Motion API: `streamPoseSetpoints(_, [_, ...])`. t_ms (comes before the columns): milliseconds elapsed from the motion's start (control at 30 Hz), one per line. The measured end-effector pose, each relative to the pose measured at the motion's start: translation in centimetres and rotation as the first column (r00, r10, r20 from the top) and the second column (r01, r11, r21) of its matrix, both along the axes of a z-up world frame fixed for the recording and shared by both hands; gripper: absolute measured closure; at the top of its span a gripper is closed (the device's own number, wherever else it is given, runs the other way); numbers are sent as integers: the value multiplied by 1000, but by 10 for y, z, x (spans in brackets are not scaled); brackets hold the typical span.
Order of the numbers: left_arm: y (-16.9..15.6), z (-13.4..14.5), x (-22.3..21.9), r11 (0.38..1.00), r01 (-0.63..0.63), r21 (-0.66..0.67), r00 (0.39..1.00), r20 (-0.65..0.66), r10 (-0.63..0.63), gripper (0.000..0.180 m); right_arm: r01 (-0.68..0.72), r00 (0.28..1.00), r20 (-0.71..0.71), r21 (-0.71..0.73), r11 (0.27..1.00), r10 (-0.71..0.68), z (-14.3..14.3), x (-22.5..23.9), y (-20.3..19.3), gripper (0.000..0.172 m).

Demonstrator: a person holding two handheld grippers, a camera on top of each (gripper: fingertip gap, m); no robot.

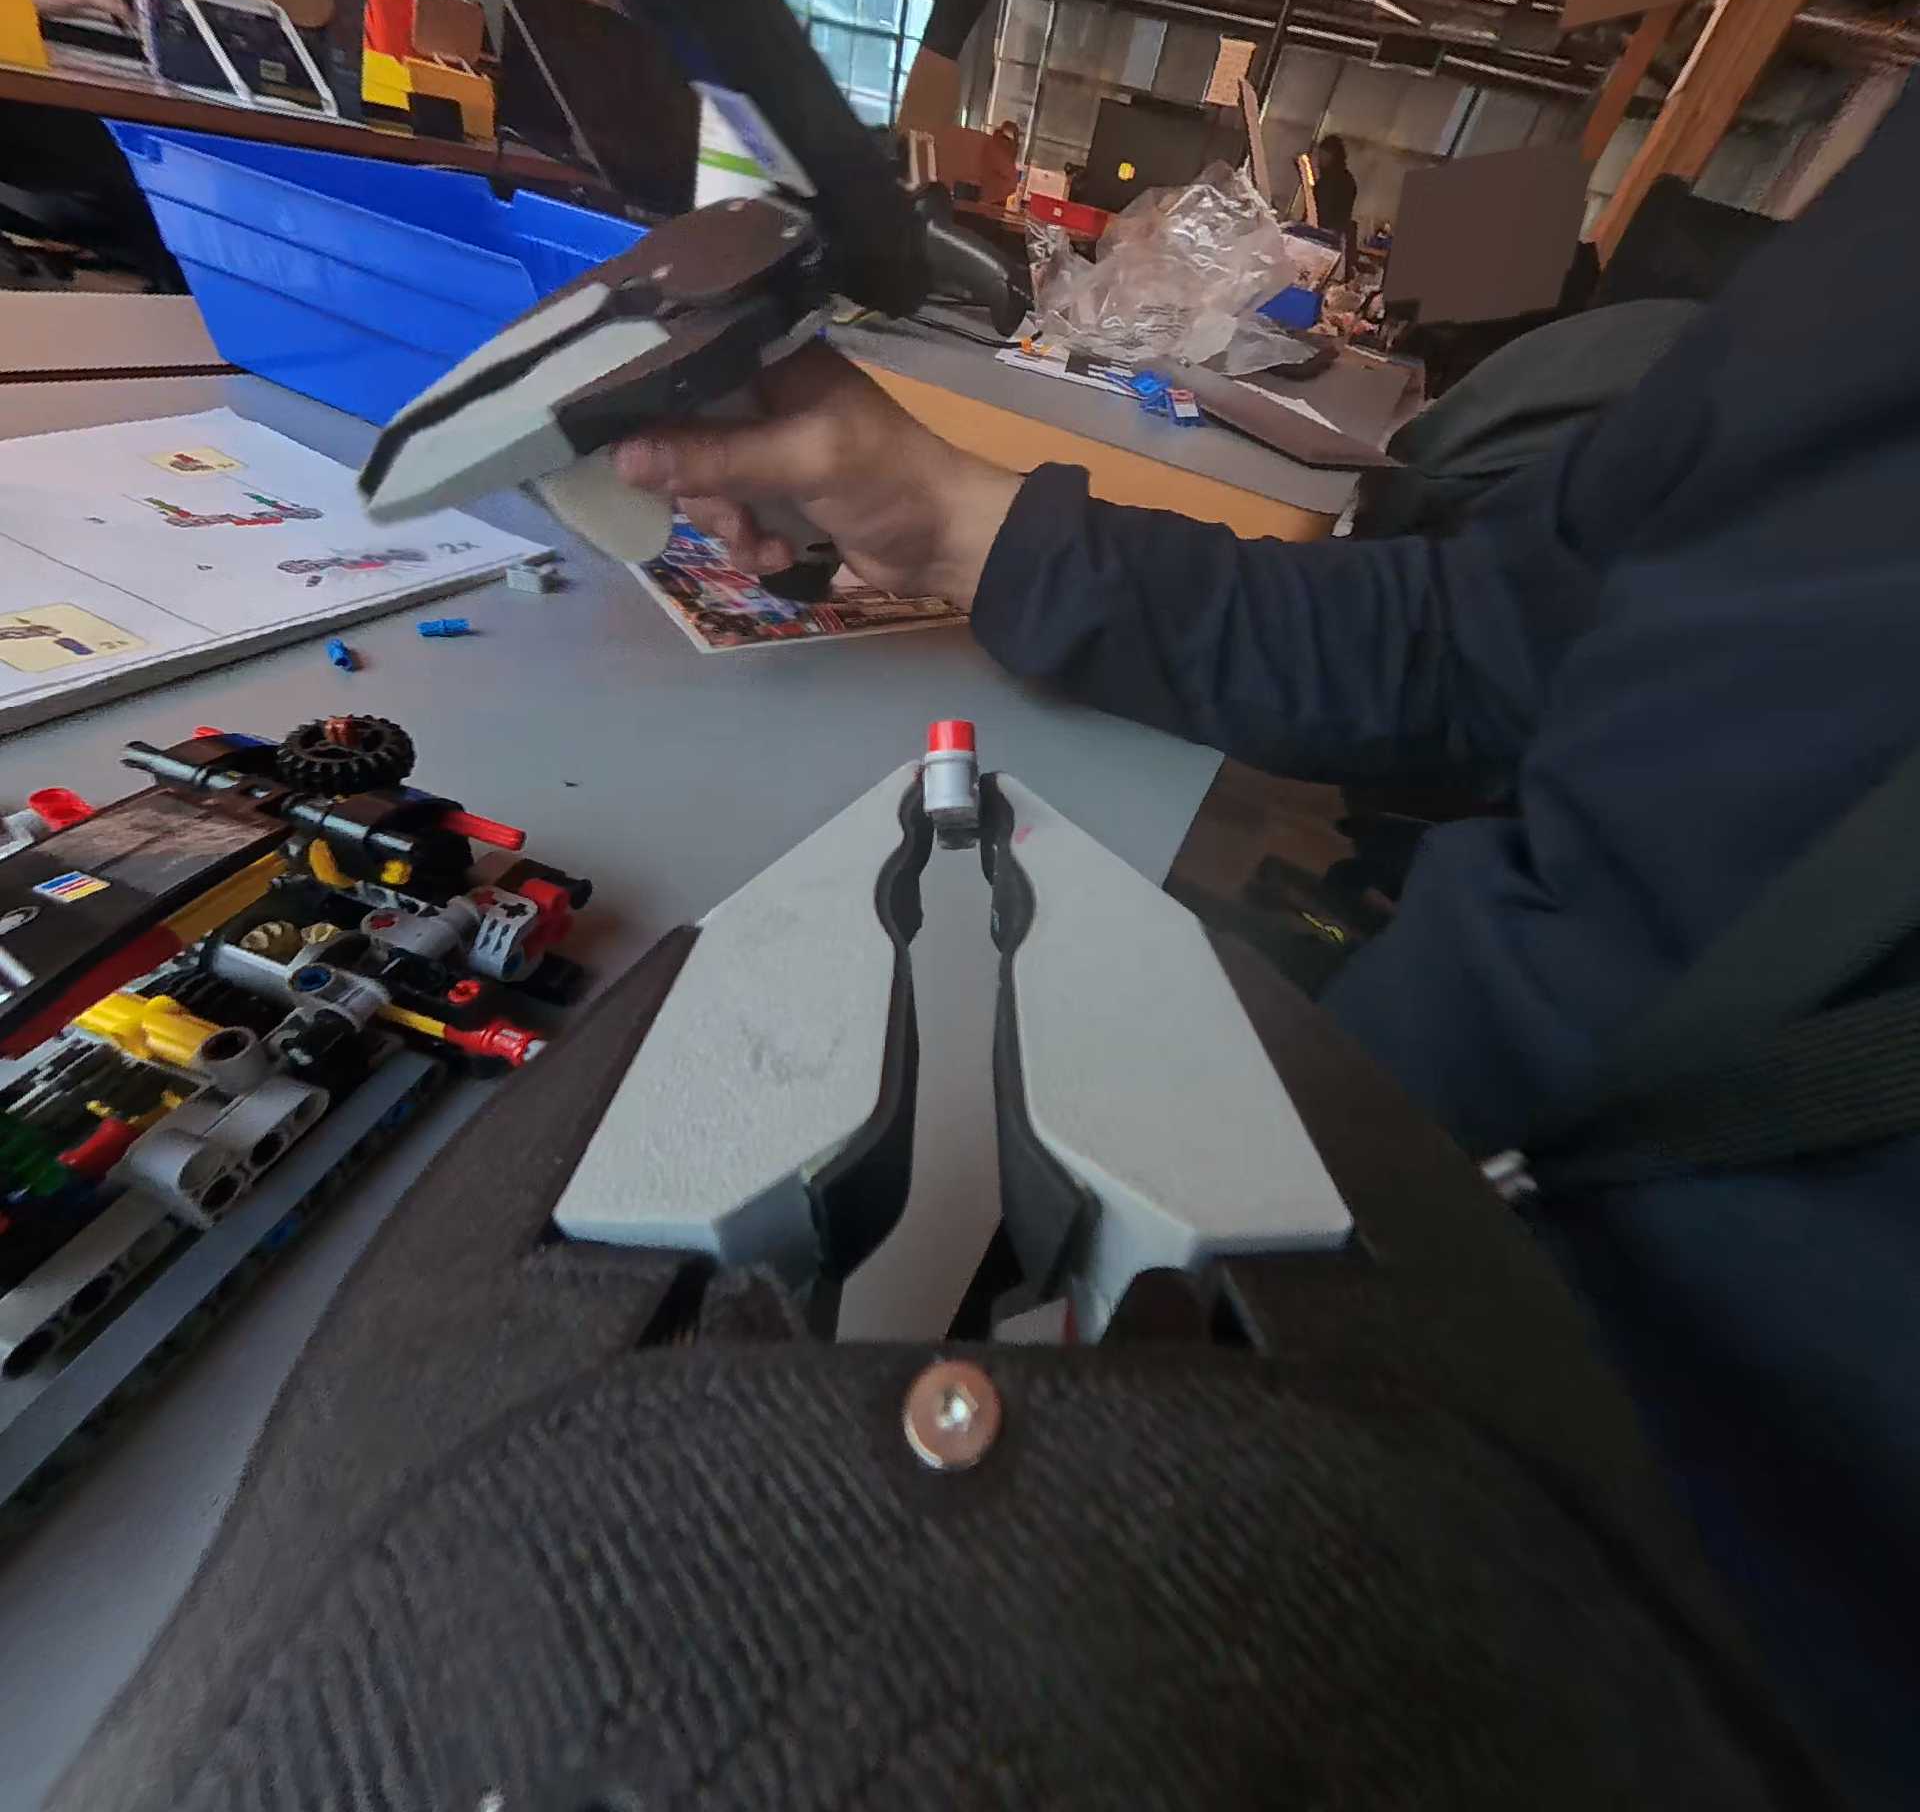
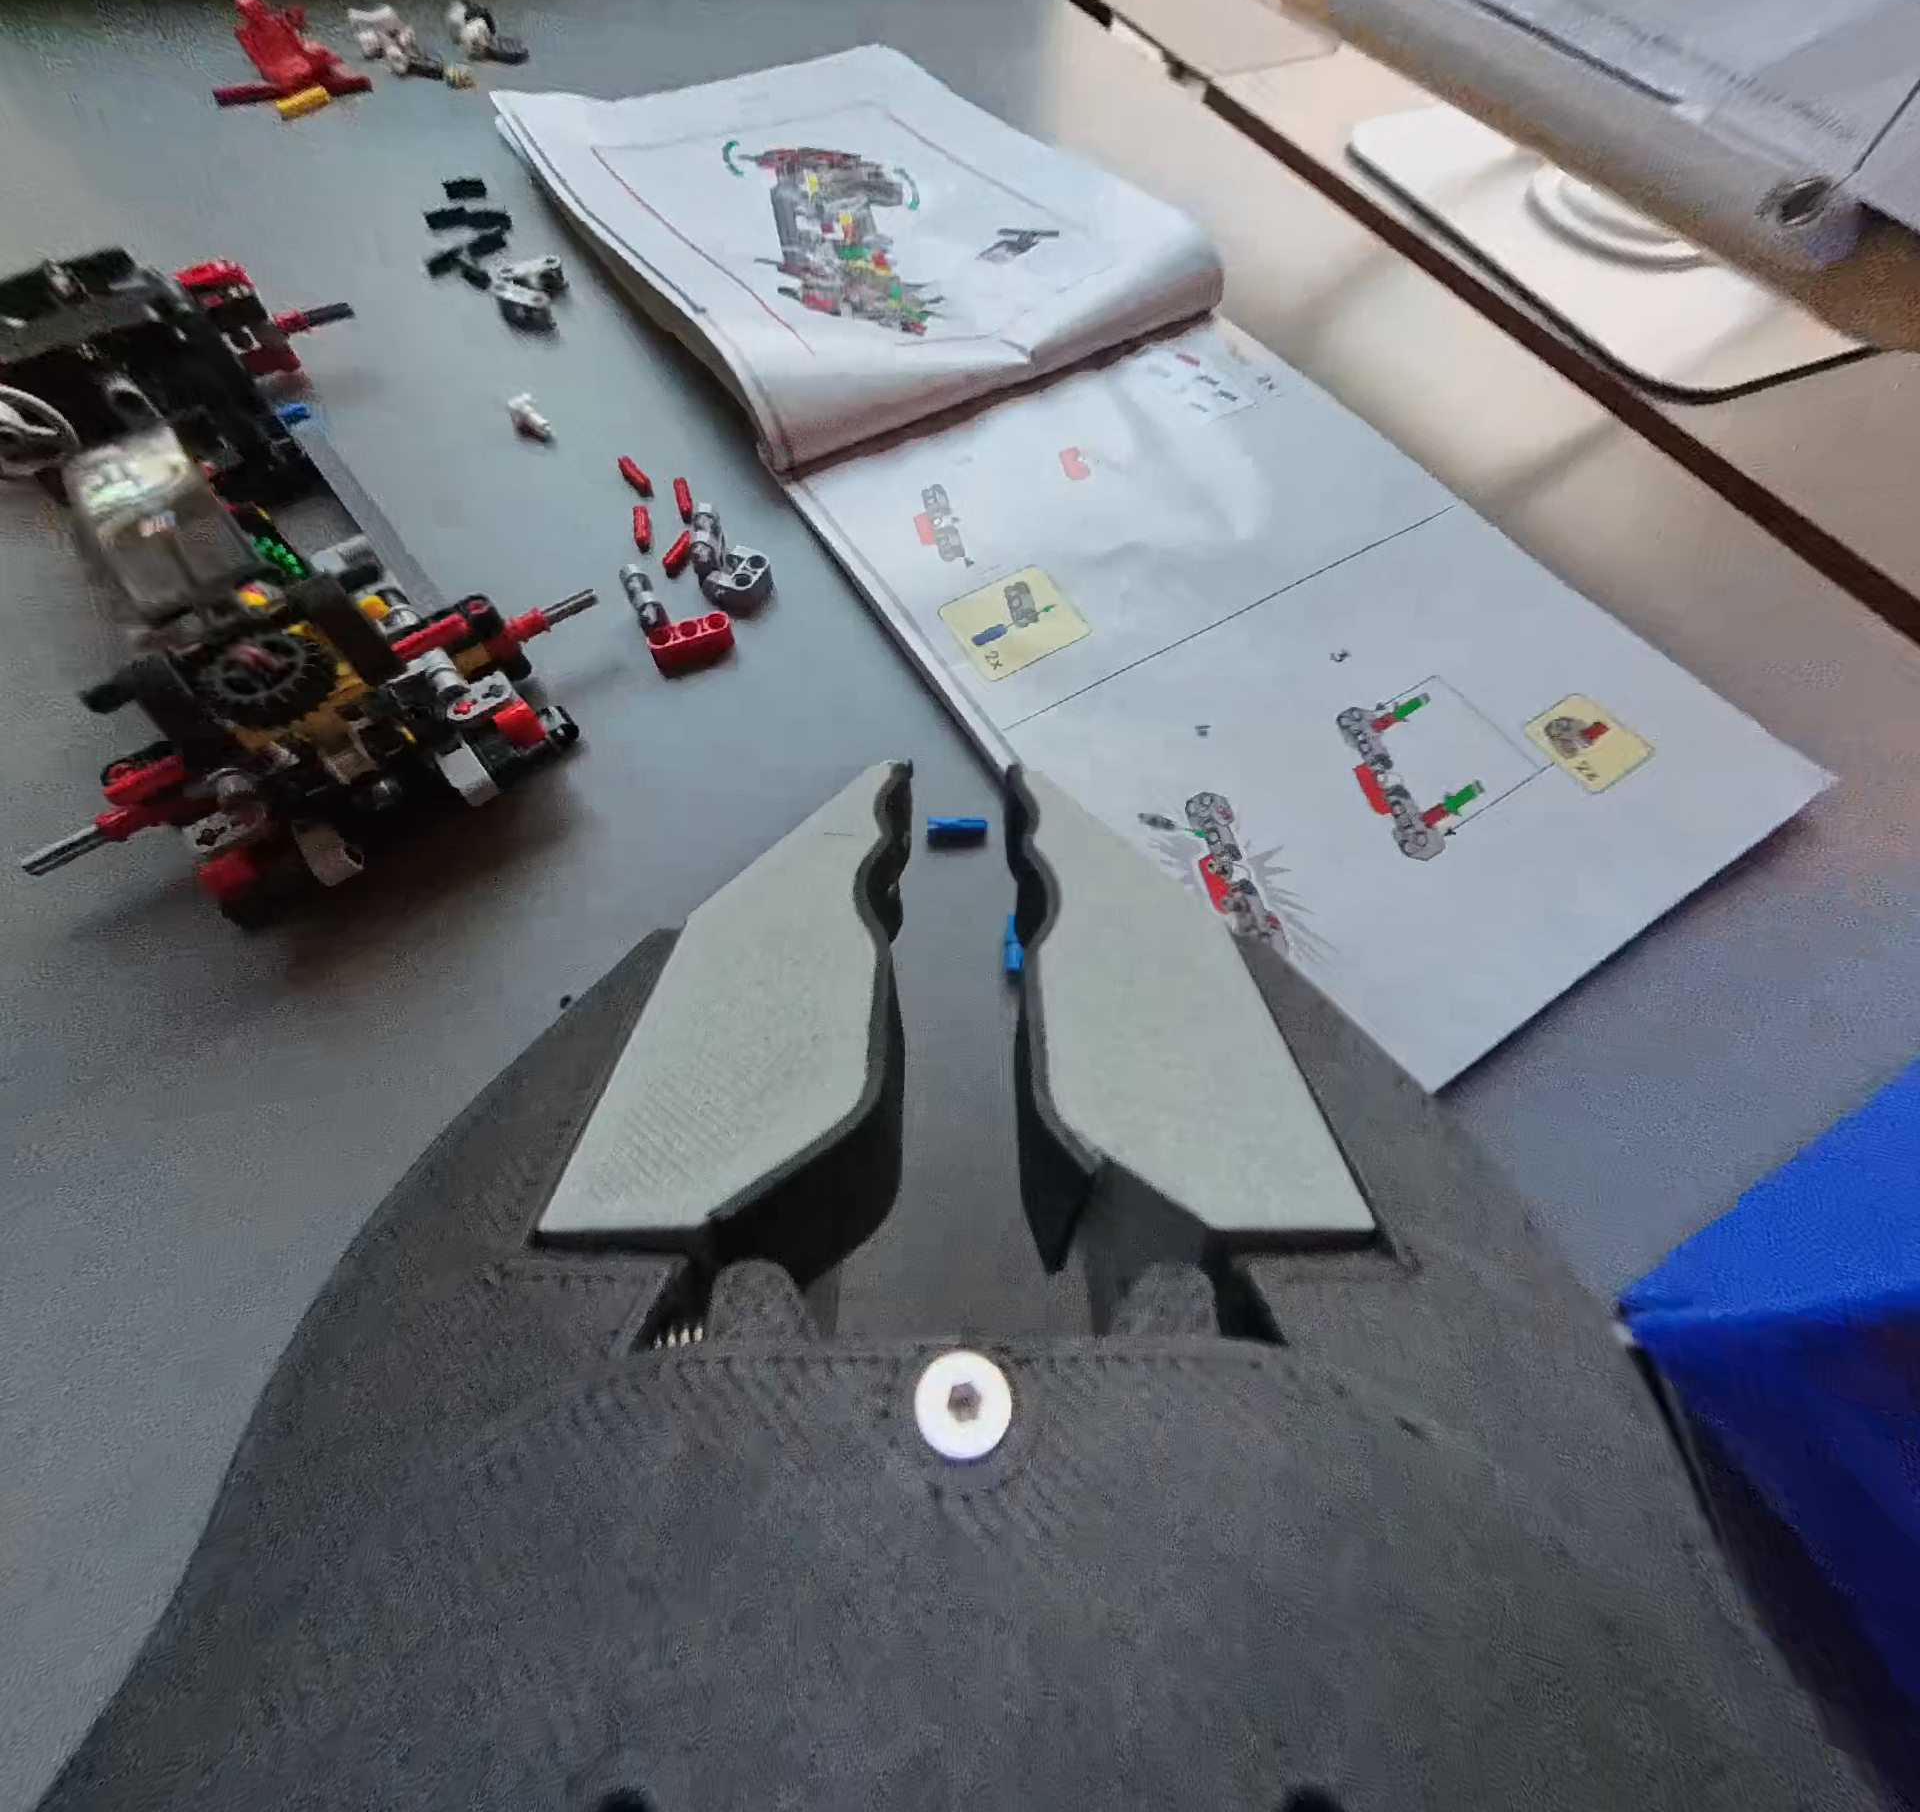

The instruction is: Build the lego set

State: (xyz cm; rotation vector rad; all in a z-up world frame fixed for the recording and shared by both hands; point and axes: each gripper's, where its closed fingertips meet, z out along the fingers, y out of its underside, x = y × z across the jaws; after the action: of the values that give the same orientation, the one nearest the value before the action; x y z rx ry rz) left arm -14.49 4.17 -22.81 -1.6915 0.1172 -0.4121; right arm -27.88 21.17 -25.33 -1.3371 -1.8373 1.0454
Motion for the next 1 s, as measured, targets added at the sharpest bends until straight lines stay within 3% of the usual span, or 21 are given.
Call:
streamPoseSetpoints(133, [-2,6,-5,998,-42,43,999,5,42,175,48,978,-199,-73,996,-62,50,16,19,157])
streamPoseSetpoints(233, [-2,9,-9,996,-75,47,997,-2,76,175,38,912,-399,-140,989,-92,91,35,28,161])
streamPoseSetpoints(333, [2,13,-17,989,-140,37,990,-22,141,174,18,861,-497,-182,983,-108,109,55,28,162])
streamPoseSetpoints(467, [12,23,-7,992,-121,34,992,-34,122,175,-73,864,-503,-164,984,-20,103,82,-1,162])
streamPoseSetpoints(633, [41,37,-3,997,-70,44,981,185,61,175,-361,881,-362,-94,928,306,64,122,-73,156])
streamPoseSetpoints(767, [62,45,-1,997,9,76,921,387,-37,175,-318,883,-358,20,948,304,40,136,-83,153])
streamPoseSetpoints(800, [67,41,-1,997,14,72,916,399,-42,175,-319,880,-362,27,947,307,40,138,-86,146])
streamPoseSetpoints(1000, [83,31,12,996,65,57,906,416,-82,175,-280,861,-387,178,943,329,39,145,-95,148])
